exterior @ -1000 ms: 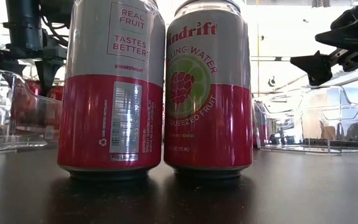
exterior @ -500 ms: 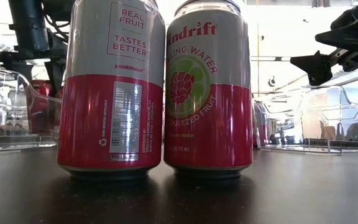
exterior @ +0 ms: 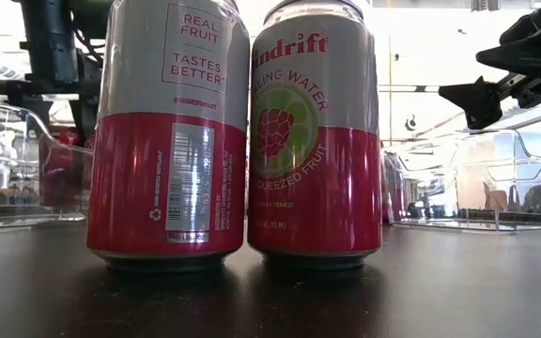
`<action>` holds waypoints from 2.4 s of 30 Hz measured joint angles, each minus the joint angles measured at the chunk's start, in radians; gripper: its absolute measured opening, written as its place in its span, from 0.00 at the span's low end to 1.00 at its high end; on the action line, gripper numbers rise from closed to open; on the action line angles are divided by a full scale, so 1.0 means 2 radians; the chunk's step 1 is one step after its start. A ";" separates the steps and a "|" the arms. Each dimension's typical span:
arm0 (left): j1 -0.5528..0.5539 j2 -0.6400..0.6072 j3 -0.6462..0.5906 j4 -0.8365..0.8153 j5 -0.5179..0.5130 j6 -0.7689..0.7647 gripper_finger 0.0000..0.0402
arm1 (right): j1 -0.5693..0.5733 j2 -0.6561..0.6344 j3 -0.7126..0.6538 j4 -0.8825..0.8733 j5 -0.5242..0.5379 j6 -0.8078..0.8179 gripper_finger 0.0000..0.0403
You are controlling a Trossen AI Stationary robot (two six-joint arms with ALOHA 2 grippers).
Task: Sort soda cans
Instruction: Put the top right red soda can into the left transparent bin, then move the transparent bin from to the top left of the table
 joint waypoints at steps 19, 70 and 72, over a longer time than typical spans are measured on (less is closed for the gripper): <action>0.000 0.016 0.018 0.000 -0.005 0.055 0.94 | 0.000 0.000 0.000 0.000 0.000 0.000 0.83; -0.289 0.056 0.188 -0.088 0.144 0.217 0.95 | 0.000 0.000 0.000 0.000 0.000 0.000 0.83; -0.299 0.056 0.188 -0.090 0.144 0.233 0.95 | 0.000 0.000 0.000 0.000 0.000 0.000 0.83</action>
